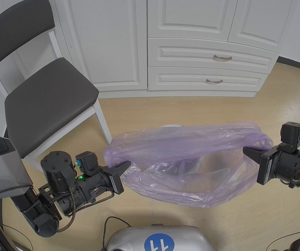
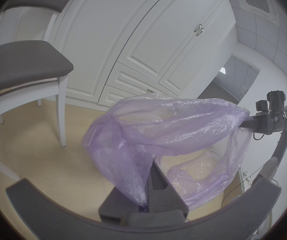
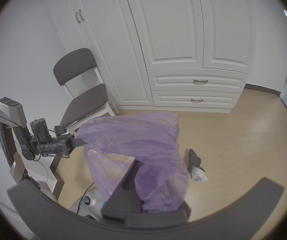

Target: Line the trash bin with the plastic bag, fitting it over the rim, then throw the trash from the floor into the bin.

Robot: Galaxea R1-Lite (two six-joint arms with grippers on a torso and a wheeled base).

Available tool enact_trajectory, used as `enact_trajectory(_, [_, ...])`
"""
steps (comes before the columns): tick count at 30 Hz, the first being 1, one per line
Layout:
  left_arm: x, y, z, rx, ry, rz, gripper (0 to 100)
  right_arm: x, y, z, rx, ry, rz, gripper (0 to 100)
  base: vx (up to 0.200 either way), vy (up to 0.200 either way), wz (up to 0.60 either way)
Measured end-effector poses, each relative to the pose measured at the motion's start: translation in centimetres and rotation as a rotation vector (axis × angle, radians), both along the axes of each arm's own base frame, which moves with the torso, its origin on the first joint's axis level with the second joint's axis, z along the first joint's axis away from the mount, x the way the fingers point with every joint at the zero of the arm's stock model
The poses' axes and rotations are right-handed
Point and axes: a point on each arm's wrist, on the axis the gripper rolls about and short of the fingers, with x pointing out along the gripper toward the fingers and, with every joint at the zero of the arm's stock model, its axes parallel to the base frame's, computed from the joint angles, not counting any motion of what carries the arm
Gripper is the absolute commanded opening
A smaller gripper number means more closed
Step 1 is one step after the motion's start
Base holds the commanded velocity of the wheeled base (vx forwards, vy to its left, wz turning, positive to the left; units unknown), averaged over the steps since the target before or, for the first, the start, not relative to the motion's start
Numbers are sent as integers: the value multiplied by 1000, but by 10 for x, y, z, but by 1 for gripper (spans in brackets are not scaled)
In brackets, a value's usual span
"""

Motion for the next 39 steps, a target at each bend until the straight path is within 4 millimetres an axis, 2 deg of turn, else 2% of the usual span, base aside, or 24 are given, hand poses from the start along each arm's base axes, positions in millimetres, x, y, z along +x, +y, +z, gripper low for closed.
enact_trajectory(3, [-2, 0, 2, 14, -16, 10, 0, 0, 0, 0, -2, 1, 0, 0, 0, 0, 0])
enact_trajectory(19, [0, 2, 12, 290, -237, 288, 0, 1, 0, -4, -15, 12, 1, 0, 0, 0, 0])
enact_trajectory(32, [-23, 16, 39, 288, -286, 274, 0, 2, 2, -9, -34, 25, -1, 0, 0, 0, 0])
enact_trajectory(39, [-38, 24, 55, 267, -280, 219, 0, 3, 0, -15, -108, 22, 4, 0, 0, 0, 0])
